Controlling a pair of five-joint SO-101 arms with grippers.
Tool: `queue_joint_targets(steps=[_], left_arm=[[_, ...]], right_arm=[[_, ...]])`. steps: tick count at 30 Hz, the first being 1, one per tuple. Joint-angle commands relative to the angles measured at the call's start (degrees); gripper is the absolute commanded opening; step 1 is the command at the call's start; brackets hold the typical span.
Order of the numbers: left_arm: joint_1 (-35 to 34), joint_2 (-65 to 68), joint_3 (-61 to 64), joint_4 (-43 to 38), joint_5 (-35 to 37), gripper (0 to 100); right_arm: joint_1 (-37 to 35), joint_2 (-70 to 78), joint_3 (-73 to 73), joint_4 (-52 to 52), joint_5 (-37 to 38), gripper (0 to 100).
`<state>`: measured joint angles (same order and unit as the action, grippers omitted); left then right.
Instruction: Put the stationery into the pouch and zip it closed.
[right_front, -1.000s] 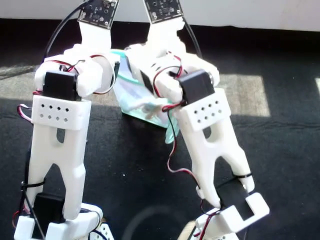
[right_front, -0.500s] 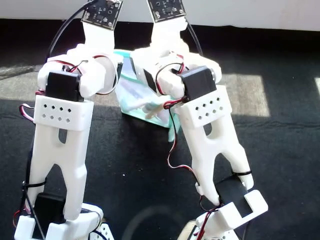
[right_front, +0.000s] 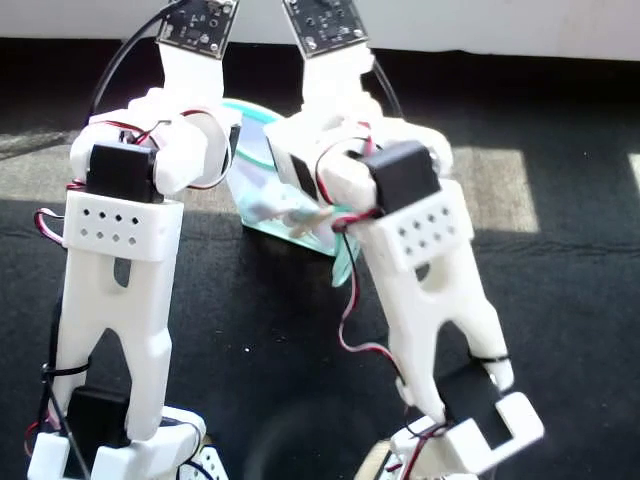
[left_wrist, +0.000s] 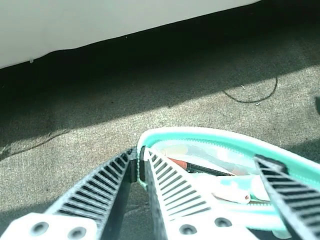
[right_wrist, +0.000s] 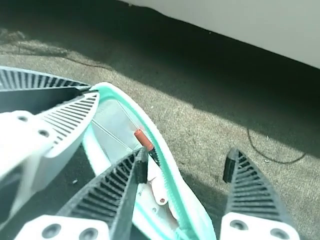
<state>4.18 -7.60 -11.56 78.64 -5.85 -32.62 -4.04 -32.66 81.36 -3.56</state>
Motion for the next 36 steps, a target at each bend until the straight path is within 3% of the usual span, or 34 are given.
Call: queue_joint_targets(steps=[1,5,9,14,17,29,36], left_arm=[[-0.75,0.92,1.36,-0.18,-0.09,1],[-0.75,0.92,1.36,-0.26,-0.09,1],[-0.75,0.92,1.36,-0.26,-0.09,1],[-0.75,0.92,1.36,-0.26,-0.09,1],[-0.75,0.92,1.36,-0.26,-0.09,1],[-0.75,1.01,1.36,-1.14,-0.09,1],[-0.75,1.01,1.36,-1.14,-0.09,1]], right_arm=[[0.13,-6.37,-2.15,-0.04,0.70,23.8],[0.84,-10.24,-2.15,0.31,0.79,23.8],[7.16,-11.38,-1.36,5.76,2.37,23.8],[8.84,-6.99,2.42,19.91,23.38,23.8],[10.24,-5.93,9.01,19.03,28.04,23.8],[10.24,-5.41,27.03,9.19,28.57,24.1],[6.46,-5.93,31.34,4.26,25.85,24.1]])
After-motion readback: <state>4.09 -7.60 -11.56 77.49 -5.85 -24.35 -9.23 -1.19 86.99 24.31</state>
